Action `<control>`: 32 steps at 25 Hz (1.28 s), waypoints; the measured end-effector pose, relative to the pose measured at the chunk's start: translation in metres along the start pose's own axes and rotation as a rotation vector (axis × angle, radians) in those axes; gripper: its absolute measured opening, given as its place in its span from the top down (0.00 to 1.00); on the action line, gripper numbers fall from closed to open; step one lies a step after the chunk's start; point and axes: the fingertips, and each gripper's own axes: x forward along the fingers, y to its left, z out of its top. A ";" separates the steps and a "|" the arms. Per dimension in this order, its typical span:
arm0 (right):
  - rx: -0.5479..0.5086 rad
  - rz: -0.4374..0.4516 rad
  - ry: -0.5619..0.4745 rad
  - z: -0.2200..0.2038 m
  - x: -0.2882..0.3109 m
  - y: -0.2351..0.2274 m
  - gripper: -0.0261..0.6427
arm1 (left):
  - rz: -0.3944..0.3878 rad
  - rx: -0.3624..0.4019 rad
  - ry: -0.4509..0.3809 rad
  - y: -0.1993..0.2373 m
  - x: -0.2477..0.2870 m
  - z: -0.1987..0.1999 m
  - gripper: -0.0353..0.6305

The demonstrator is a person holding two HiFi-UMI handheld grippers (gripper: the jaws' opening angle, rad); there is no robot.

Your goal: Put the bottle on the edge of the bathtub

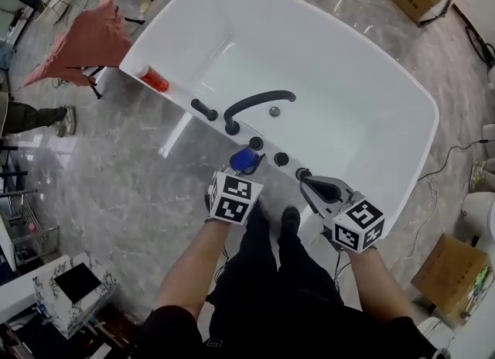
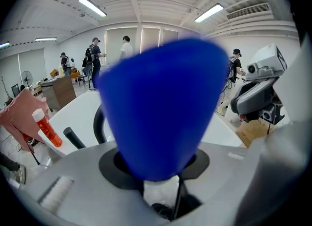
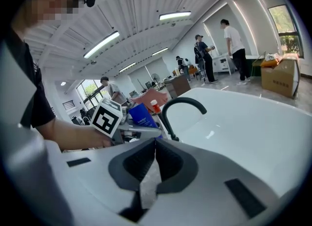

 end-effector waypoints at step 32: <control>0.109 -0.060 0.028 -0.050 0.013 -0.056 0.94 | -0.047 0.060 0.088 -0.004 0.143 -0.070 0.70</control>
